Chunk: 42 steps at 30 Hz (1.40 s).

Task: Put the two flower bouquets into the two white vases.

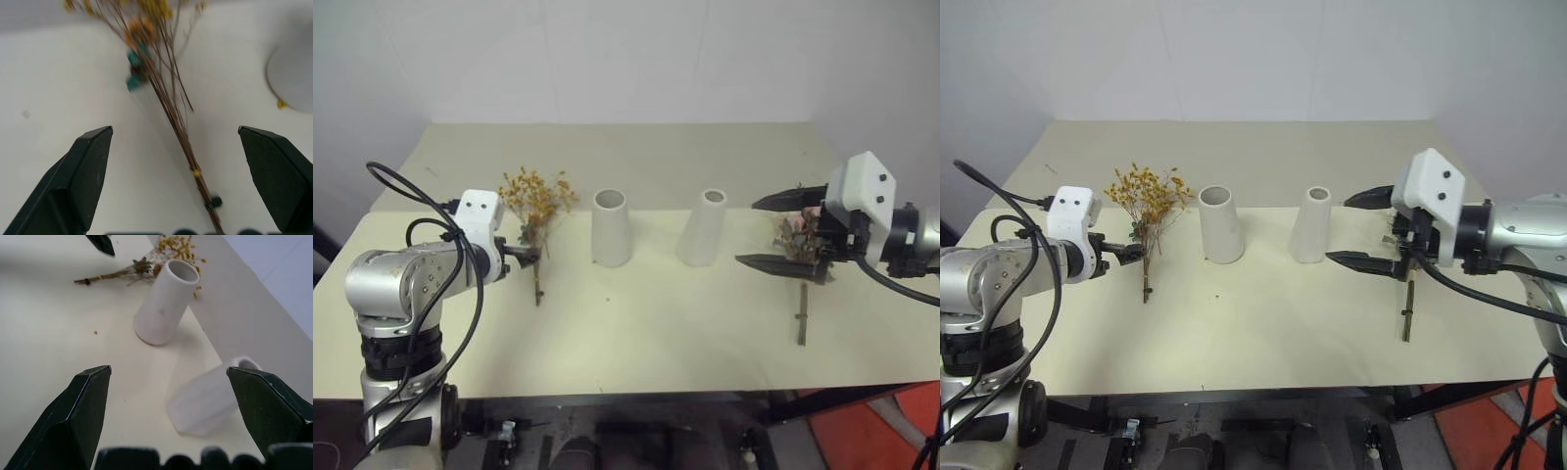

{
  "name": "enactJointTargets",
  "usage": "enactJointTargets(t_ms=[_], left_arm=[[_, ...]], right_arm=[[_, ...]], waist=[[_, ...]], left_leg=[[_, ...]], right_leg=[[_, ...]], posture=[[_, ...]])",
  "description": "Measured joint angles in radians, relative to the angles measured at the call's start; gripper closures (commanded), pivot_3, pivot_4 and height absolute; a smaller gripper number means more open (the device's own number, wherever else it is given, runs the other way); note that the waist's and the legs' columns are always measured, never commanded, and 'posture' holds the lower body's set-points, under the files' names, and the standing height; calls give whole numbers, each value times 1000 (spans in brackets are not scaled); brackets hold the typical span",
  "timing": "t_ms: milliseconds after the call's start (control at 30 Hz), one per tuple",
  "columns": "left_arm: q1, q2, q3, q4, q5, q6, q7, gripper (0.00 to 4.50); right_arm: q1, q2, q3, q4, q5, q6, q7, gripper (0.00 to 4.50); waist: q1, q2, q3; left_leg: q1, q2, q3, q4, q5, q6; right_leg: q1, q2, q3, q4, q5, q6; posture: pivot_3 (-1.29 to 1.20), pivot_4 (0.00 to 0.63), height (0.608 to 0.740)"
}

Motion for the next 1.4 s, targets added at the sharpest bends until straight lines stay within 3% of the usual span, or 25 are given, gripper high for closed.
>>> enactJointTargets(t_ms=[300,633,867,1000,1400], left_arm=[[-165,6,-95,255,71,-26,10,0],[-302,-119,-207,621,170,-258,-8,0],[-382,-156,-214,866,239,-412,-6,0],[-423,-180,-202,985,265,-465,2,750],[-468,-183,-161,1079,289,-493,-6,4457]], right_arm=[[-86,68,108,13,-27,8,-2,53],[-164,128,156,43,-85,9,-21,53],[-165,134,158,44,-103,30,-41,53],[-163,133,157,40,-105,37,-43,0],[-161,131,156,26,-105,53,-61,0]], waist=[[8,0,0],[7,0,0],[8,0,0],[8,0,0],[7,0,0]], left_leg=[[-1,-2,0,0,0,-1],[-4,-3,1,0,1,-2],[-8,-4,0,1,1,-2],[-9,-4,0,1,1,-1],[-9,-4,0,1,1,-1]], right_leg=[[0,-1,-1,0,0,-1],[-3,-2,-1,0,1,-1],[-4,-3,-3,0,1,0],[-5,-3,-3,-1,1,0],[-5,-3,-3,0,1,0]], posture=[[0,150,740],[0,150,740],[0,150,740],[0,150,740],[0,150,740]])
